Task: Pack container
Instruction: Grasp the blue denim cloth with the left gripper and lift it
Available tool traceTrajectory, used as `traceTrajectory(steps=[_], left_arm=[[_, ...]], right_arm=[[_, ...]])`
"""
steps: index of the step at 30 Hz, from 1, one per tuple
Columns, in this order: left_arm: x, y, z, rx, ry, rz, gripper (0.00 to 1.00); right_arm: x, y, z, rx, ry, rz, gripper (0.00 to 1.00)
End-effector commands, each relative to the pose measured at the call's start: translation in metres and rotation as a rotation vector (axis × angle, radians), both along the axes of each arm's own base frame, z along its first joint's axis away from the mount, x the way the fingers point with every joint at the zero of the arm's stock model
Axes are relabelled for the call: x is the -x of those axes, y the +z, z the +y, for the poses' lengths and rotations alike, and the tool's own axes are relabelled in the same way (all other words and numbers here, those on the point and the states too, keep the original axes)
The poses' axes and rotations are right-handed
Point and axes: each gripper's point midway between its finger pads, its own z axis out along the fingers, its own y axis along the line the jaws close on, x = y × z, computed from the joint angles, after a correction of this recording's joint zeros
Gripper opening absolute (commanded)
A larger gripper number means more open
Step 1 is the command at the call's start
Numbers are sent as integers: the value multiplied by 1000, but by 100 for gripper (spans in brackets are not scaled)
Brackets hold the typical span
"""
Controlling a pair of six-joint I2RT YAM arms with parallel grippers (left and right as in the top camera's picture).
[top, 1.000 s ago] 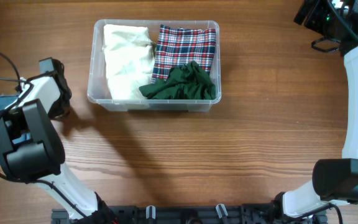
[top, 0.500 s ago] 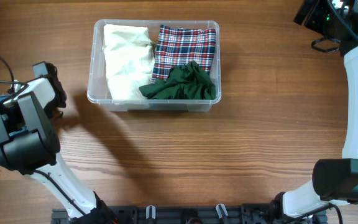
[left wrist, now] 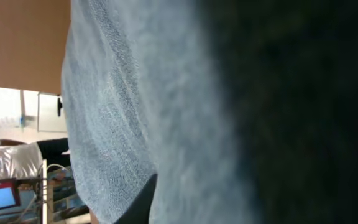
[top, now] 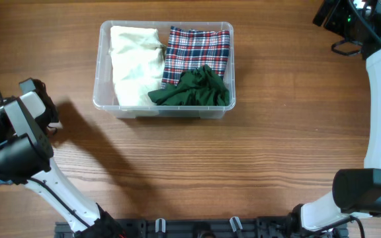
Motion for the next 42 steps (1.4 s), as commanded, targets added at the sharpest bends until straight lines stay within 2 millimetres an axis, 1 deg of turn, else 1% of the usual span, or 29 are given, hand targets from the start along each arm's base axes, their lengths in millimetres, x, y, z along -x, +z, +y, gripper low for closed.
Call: traceTrajectory(steps=[1, 3, 7, 11, 15, 18, 20, 23, 24, 28, 31, 36, 37, 42], left_arm=[[8, -25, -9, 90, 6, 7, 7], [7, -25, -9, 87, 6, 1, 4], [2, -24, -12, 86, -9, 0, 4], [-16, -19, -21, 84, -54, -5, 4], [-44, -9, -36, 131, -108, -13, 4], [-69, 13, -47, 127, -119, -52, 4], [-83, 26, -54, 138, -130, -70, 4], [-100, 43, -62, 174, -146, -92, 4], [-105, 51, -65, 181, -139, -112, 4], [-119, 72, -76, 260, -126, -186, 4], [-125, 86, -82, 304, -128, -228, 4], [-125, 116, -89, 333, -135, -285, 4], [-124, 125, -90, 334, -139, -301, 4], [-123, 161, -96, 315, -167, -380, 4]], right_arm=[[0, -2, -2, -1, -20, 3, 100], [0, -2, -2, -1, -20, 3, 100], [0, -2, -2, 0, -19, 3, 100], [0, -2, -2, -1, -20, 3, 99], [0, -2, -2, 0, -19, 3, 100], [0, -2, -2, -1, -20, 3, 99], [0, -2, -2, 0, -19, 3, 100], [0, -2, -2, 0, -20, 3, 100], [0, -2, -2, -1, -20, 3, 100], [0, -2, -2, -1, -20, 3, 99], [0, -2, -2, -1, -20, 3, 99], [0, -2, -2, -1, -20, 3, 100], [0, -2, -2, -1, -20, 3, 100], [0, -2, -2, -1, -20, 3, 100]])
